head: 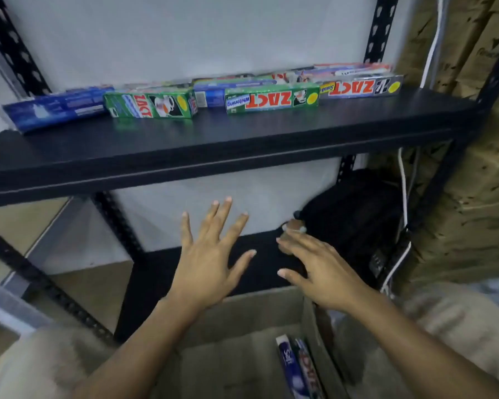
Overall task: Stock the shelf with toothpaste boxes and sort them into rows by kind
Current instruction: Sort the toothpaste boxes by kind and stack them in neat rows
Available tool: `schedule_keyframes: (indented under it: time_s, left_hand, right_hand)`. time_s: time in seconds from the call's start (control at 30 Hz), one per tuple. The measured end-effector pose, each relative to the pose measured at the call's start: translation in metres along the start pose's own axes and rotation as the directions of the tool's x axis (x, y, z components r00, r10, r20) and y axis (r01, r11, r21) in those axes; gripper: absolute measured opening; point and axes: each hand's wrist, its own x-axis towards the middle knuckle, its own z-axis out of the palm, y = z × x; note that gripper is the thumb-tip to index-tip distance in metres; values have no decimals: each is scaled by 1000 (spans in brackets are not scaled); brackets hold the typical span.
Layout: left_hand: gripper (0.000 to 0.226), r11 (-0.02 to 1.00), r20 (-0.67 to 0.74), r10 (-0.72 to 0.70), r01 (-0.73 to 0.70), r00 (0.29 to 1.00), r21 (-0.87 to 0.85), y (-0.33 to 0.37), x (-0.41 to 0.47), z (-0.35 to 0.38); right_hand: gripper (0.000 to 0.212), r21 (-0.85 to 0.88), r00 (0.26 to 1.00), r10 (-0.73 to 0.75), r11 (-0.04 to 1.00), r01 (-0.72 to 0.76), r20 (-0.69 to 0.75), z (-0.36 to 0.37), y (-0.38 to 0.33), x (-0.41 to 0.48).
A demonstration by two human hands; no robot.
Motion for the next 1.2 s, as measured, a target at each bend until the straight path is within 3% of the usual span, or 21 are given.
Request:
schedule_keyframes:
  time_s: [0.13,0.3,0.4,0.57,0.7,0.83,1.0,1.1,1.2]
  left_hand:
    - [68,965,291,-145,200,946,-167,-5,-56,74]
    - [72,873,699,-199,449,687,-193,-13,-109,143]
    - [66,801,794,-209,565,571,-195,-14,-132,177]
    - [64,669,873,-215,717,438,-195,-3,-151,234]
    - [61,610,882,-222,765,416,-207,12,-144,272]
    - [60,587,887,-213,780,409,-218,27,-132,301]
    - [61,524,910,-73,792,408,-313,38,-114,323]
    - [66,546,929,-8,780,369,-305,42,-111,334]
    - [58,575,921,-46,764,387,-292,44,-114,345]
  right_hand:
    - [69,74,956,141,984,-165,256,76,20,-13]
    - [63,35,834,257,949,-313,489,157,35,-39]
    - [63,25,773,313,921,-390,552,189,41,-50]
    - [70,75,676,433,808,-584,596,243,64,-57]
    - [64,113,688,478,772,-626,546,267,90,-54]
    - [61,122,714,402,819,-560,573,292,113,-54]
    - [51,166,684,414,773,-613,601,304,121,-48]
    - [44,186,671,420,748,-637,611,304,123,-48]
    - [35,276,693,404,707,-651,597,307,123,-48]
